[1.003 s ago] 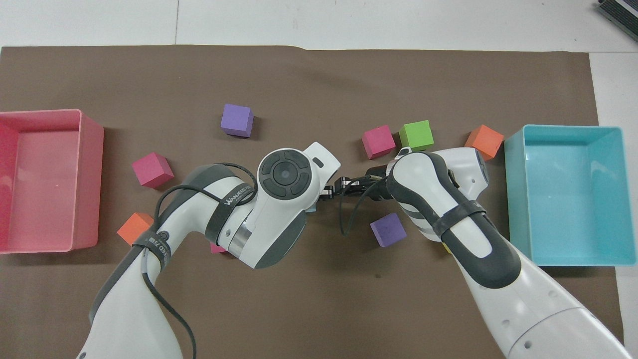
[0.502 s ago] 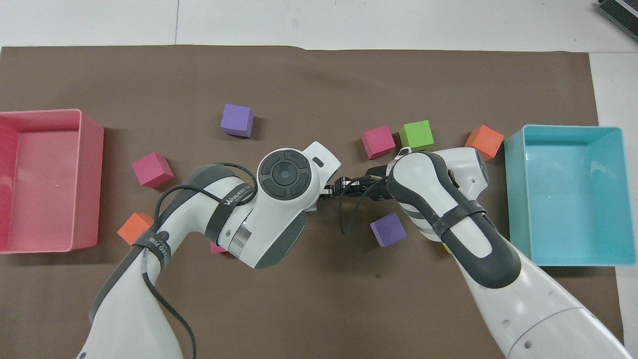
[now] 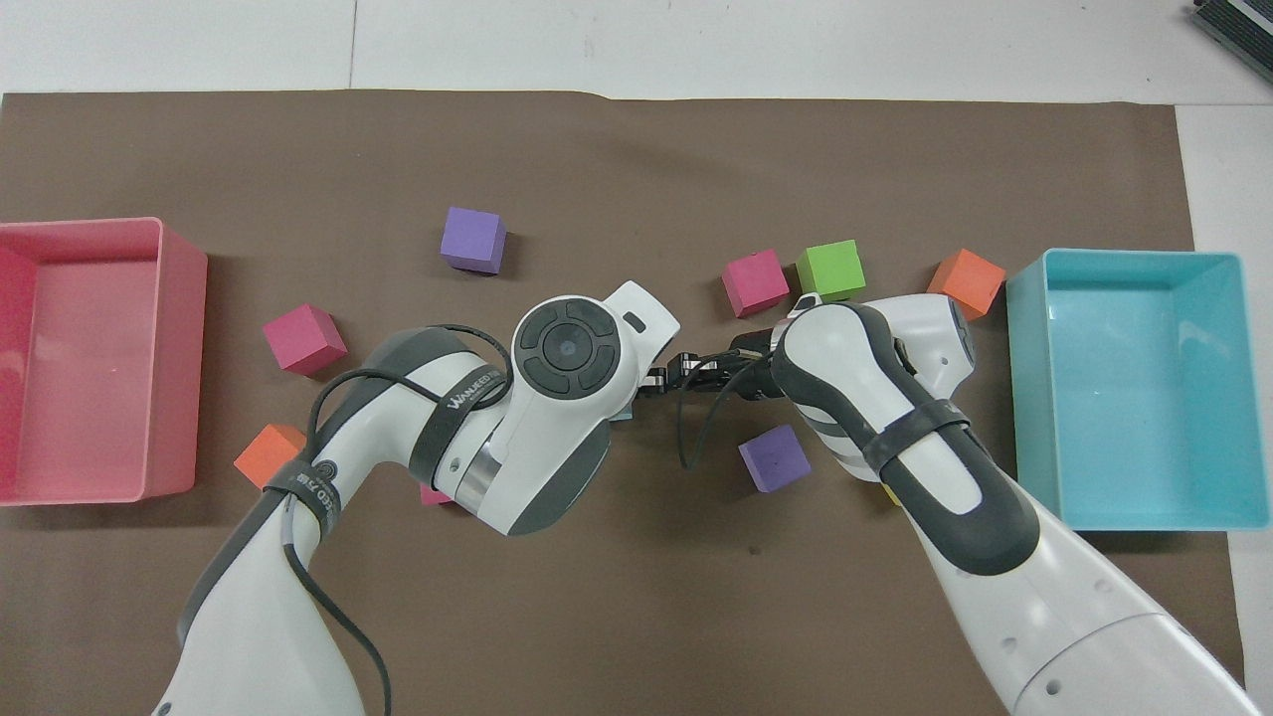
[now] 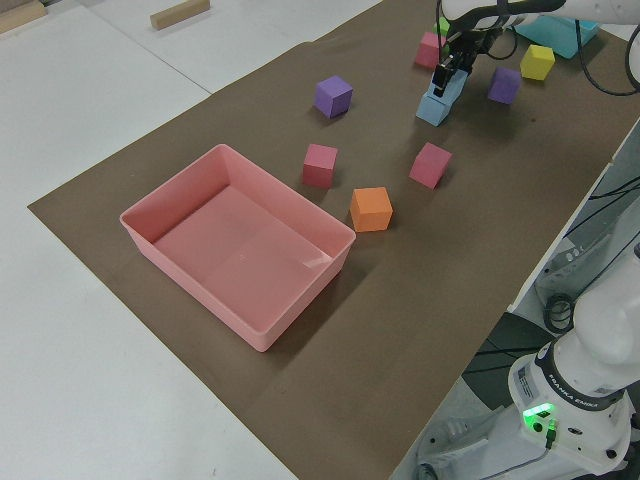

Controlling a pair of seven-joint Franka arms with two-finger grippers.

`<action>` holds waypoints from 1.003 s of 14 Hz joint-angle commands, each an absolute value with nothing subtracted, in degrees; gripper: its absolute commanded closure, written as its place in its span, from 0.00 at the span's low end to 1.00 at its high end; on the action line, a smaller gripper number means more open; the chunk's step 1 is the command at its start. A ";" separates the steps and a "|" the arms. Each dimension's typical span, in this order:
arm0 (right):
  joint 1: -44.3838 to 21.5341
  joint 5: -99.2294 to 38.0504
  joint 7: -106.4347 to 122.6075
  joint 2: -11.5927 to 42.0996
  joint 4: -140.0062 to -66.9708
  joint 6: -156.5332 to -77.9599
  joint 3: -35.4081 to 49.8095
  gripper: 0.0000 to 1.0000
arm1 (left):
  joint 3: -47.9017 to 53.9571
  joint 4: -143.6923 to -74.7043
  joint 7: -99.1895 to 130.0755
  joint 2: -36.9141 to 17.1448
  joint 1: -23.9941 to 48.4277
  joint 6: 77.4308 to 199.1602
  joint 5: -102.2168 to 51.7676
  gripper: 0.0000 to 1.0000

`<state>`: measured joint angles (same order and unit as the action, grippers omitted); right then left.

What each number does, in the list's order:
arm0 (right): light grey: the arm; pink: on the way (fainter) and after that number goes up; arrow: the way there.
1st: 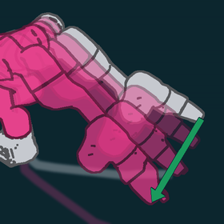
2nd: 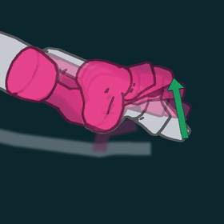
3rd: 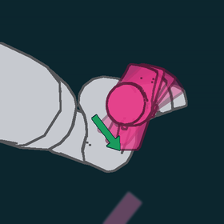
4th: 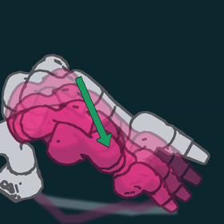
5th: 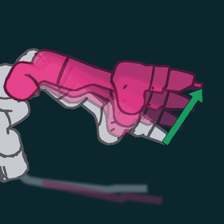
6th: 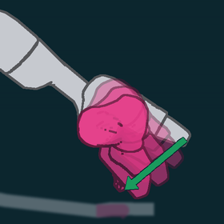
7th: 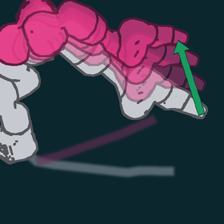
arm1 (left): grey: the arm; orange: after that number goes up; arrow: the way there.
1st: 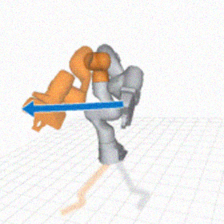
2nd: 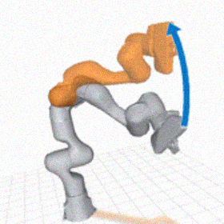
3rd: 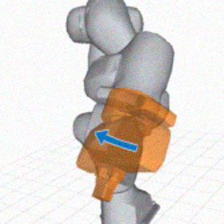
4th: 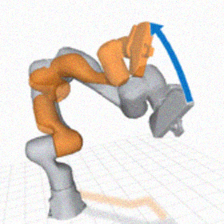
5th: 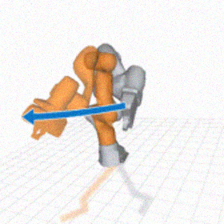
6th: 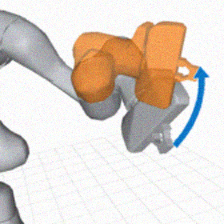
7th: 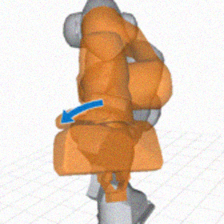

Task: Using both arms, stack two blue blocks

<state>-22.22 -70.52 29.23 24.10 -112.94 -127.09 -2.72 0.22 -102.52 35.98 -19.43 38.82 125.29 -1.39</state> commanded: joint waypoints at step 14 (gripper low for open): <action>-22.15 -71.37 31.90 23.73 -113.82 -128.50 -2.37 1.00 | -0.88 -103.45 36.65 -18.20 39.47 126.12 -2.11 0.00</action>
<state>-22.22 -70.52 29.23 24.10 -112.94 -127.09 -2.72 0.02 -102.47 36.25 -19.42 38.82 125.39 -1.40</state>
